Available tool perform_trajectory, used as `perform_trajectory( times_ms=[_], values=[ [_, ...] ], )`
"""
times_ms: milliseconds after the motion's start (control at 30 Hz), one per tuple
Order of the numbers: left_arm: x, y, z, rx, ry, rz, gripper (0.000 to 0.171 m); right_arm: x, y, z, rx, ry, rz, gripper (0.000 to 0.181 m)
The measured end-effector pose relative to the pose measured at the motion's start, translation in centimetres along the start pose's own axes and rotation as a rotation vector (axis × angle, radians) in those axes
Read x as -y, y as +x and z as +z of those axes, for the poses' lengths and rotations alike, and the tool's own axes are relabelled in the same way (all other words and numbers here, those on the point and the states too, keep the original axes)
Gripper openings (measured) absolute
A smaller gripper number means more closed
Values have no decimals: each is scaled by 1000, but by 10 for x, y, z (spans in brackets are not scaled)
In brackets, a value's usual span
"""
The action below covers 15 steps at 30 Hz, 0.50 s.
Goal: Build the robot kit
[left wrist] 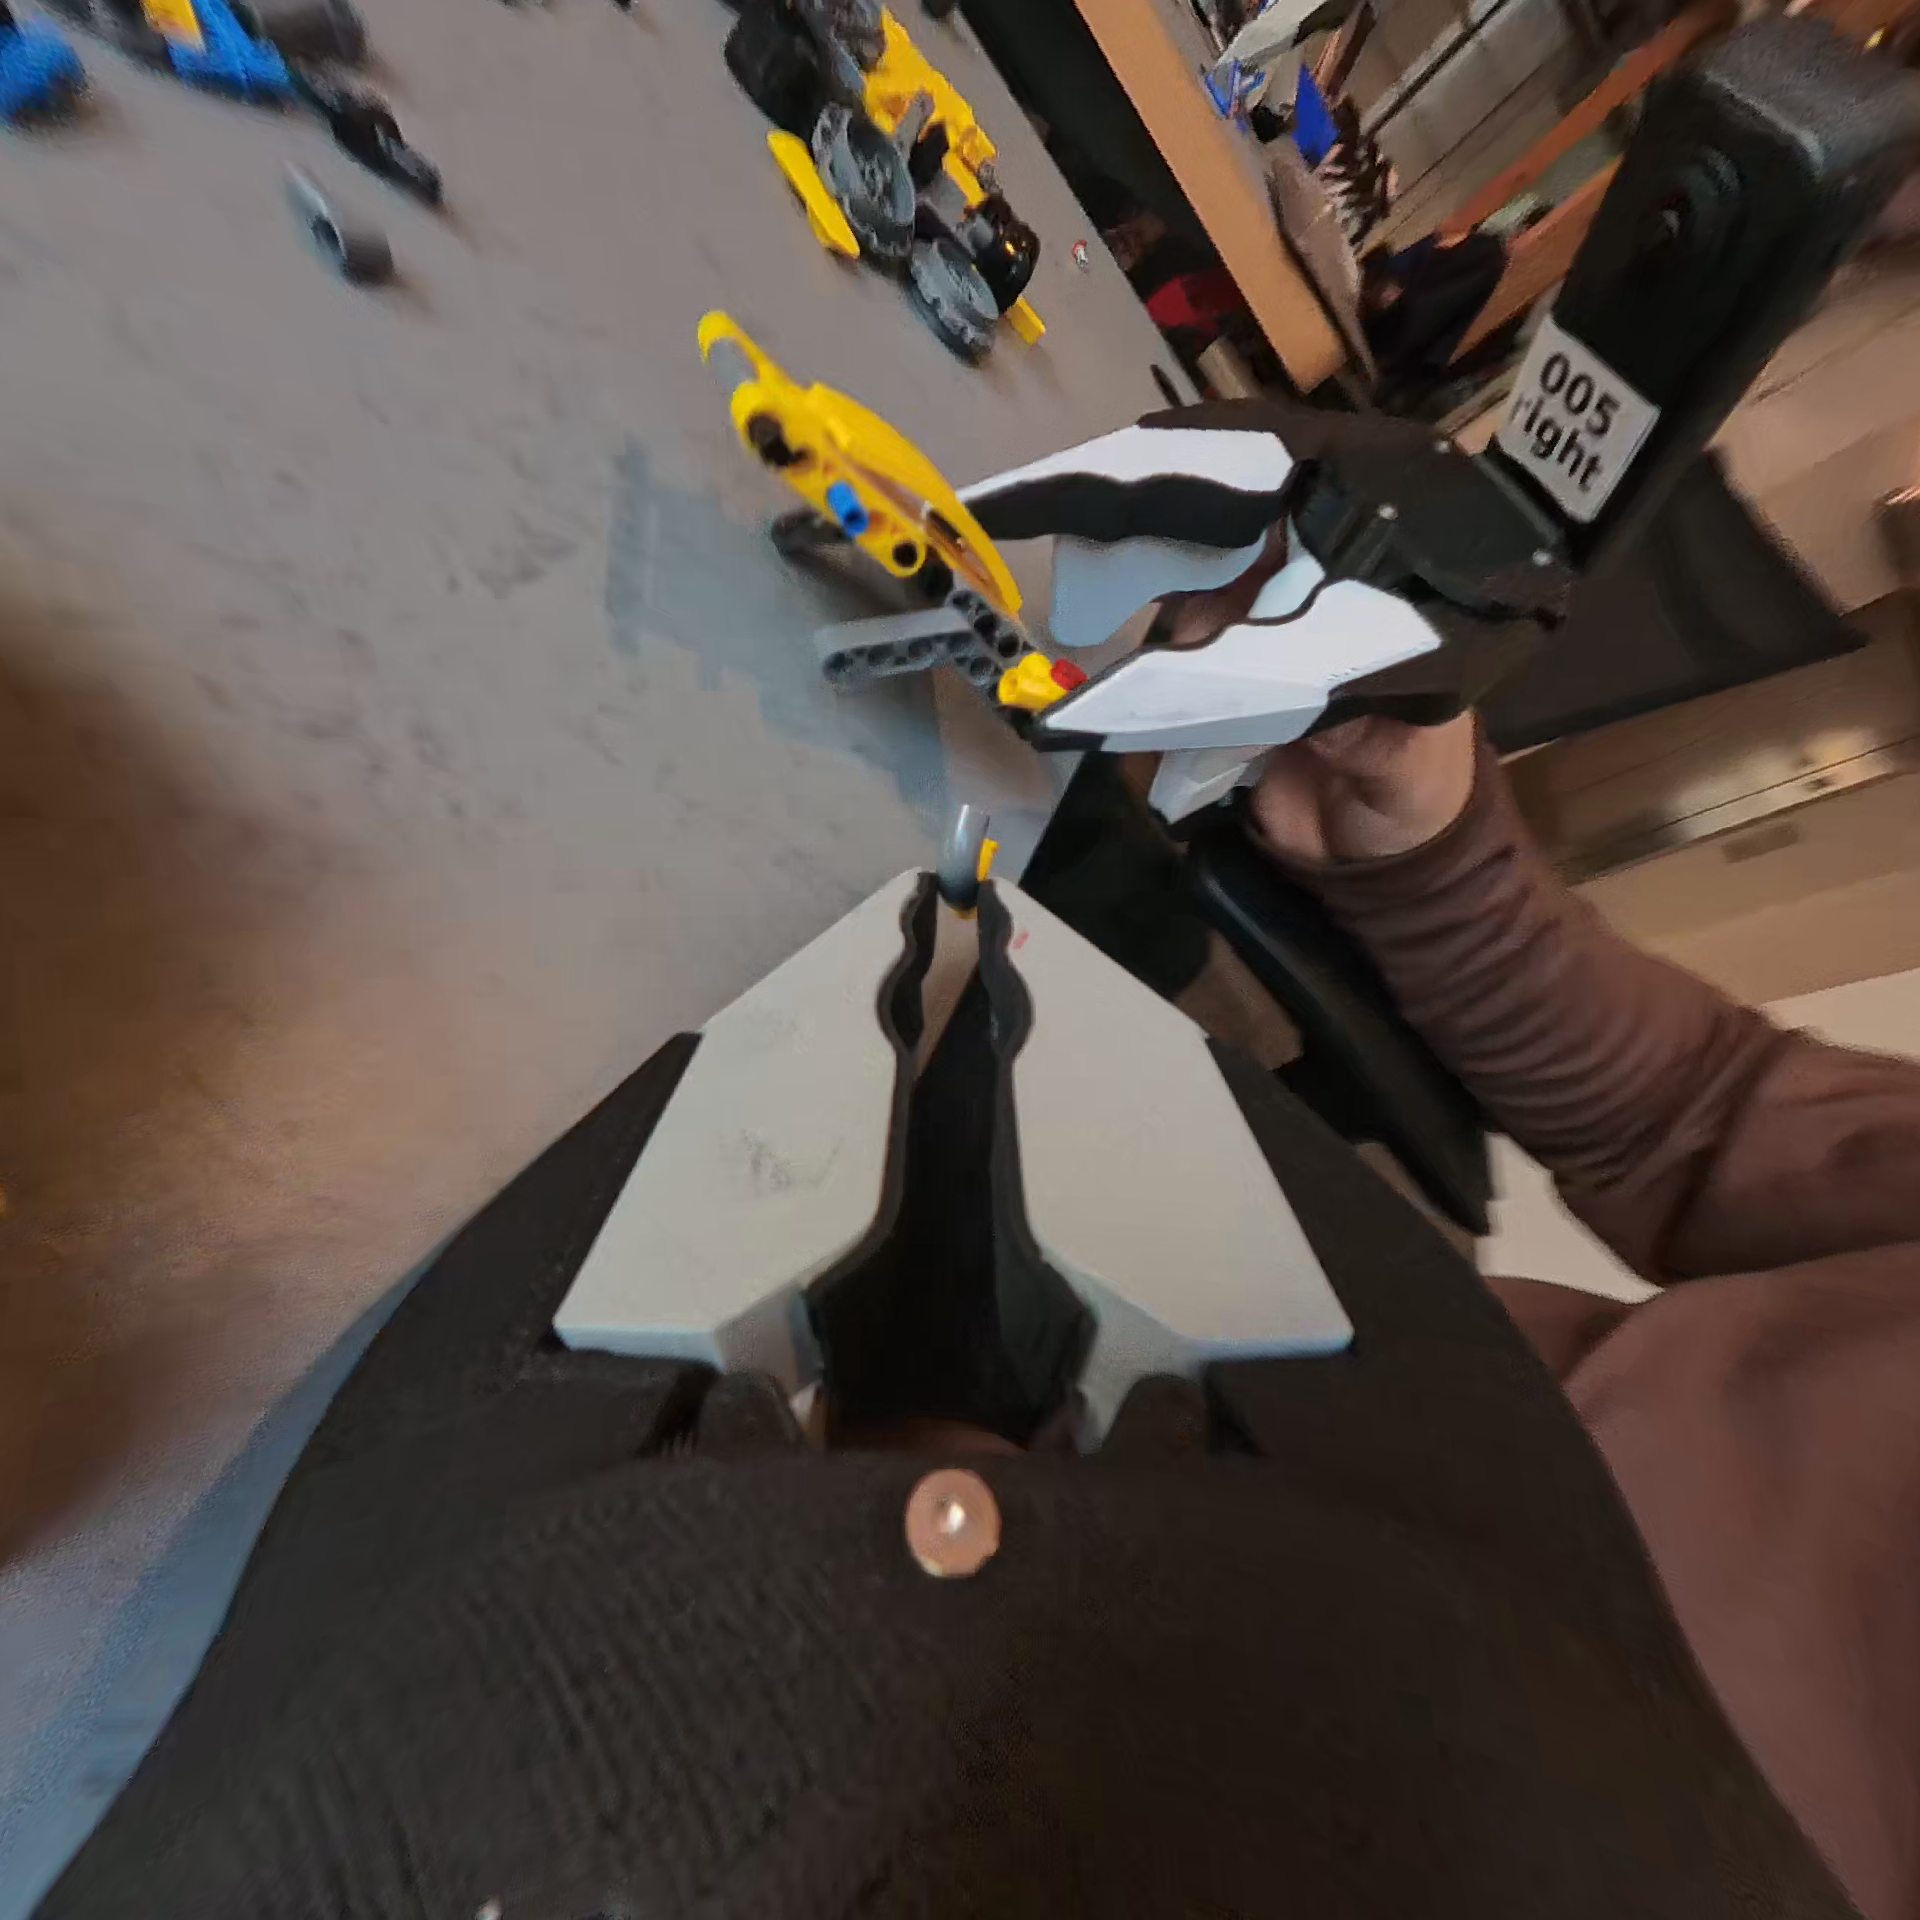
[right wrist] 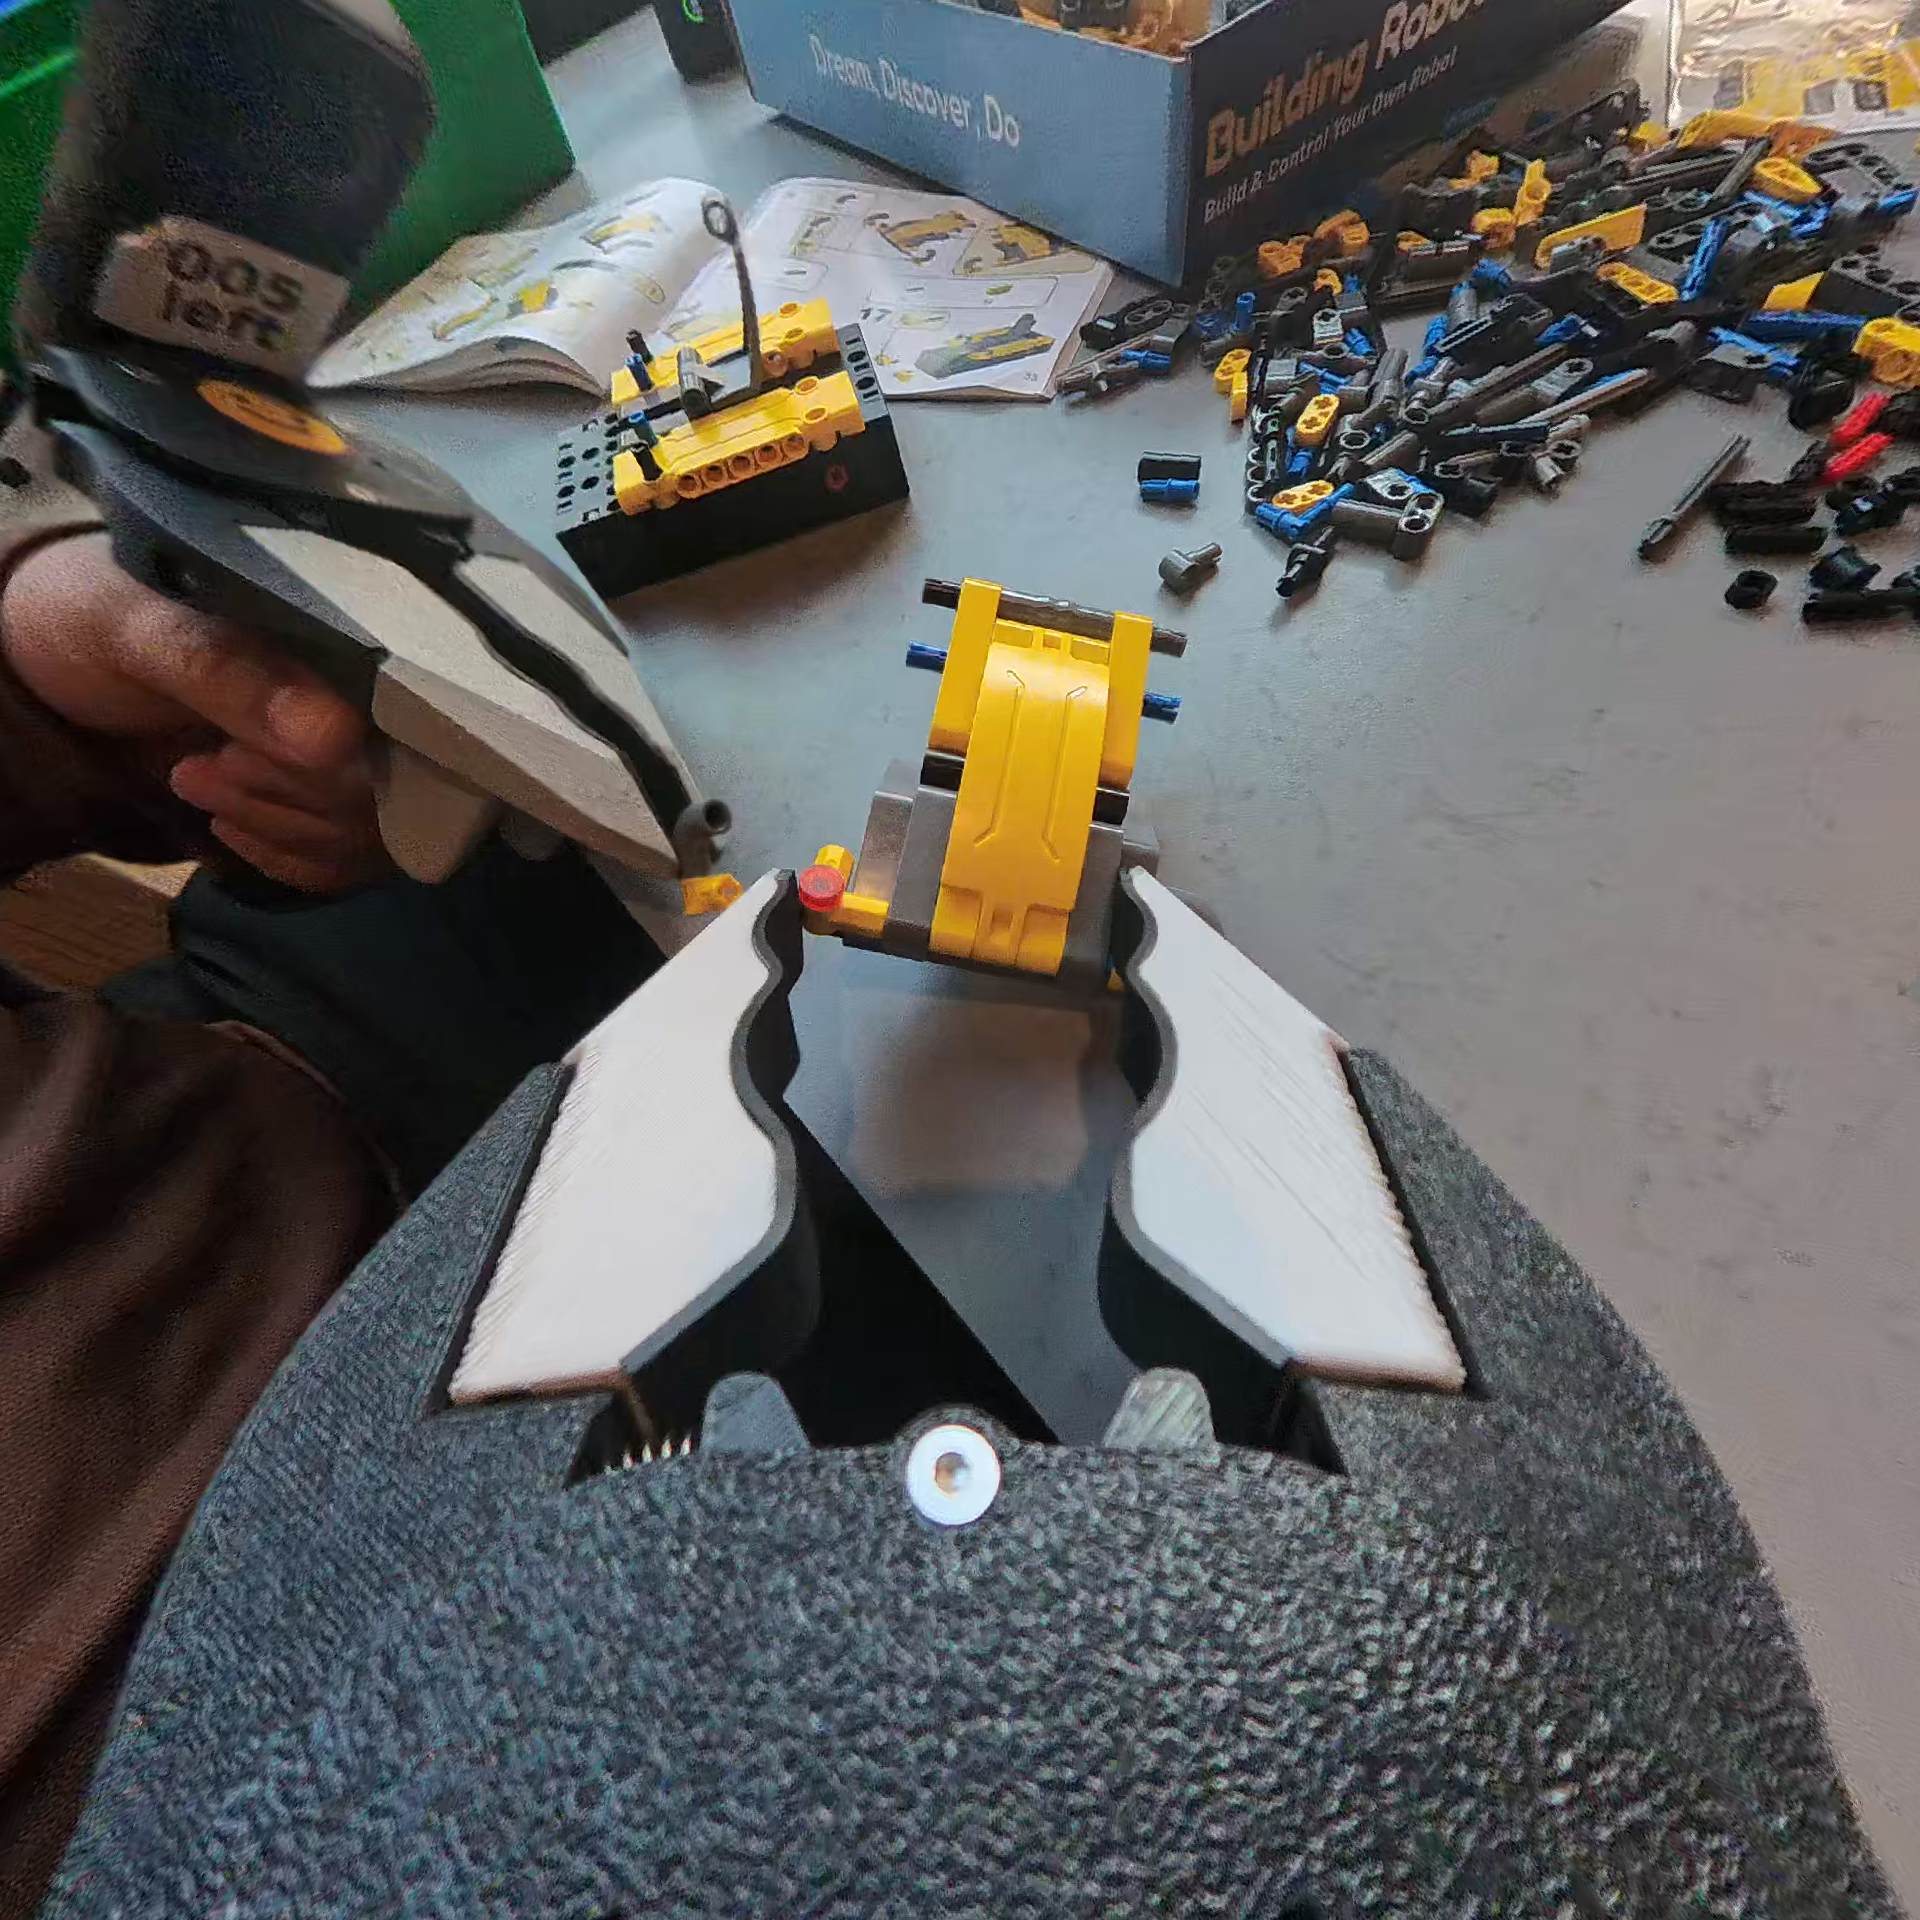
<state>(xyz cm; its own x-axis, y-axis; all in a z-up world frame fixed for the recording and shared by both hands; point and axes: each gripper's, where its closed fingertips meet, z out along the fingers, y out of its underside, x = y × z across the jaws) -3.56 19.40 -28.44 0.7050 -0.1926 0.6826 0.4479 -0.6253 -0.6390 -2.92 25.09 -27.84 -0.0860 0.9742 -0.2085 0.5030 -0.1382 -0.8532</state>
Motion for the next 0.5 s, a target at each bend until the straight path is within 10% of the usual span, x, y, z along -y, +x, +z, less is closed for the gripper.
perform_trajectory(
  times_ms=[500],
  values=[
    [13, -13, -5, 83, 52, -48, 4, 0, -2, 3, -23, -12, -58, 60]
  ],
)
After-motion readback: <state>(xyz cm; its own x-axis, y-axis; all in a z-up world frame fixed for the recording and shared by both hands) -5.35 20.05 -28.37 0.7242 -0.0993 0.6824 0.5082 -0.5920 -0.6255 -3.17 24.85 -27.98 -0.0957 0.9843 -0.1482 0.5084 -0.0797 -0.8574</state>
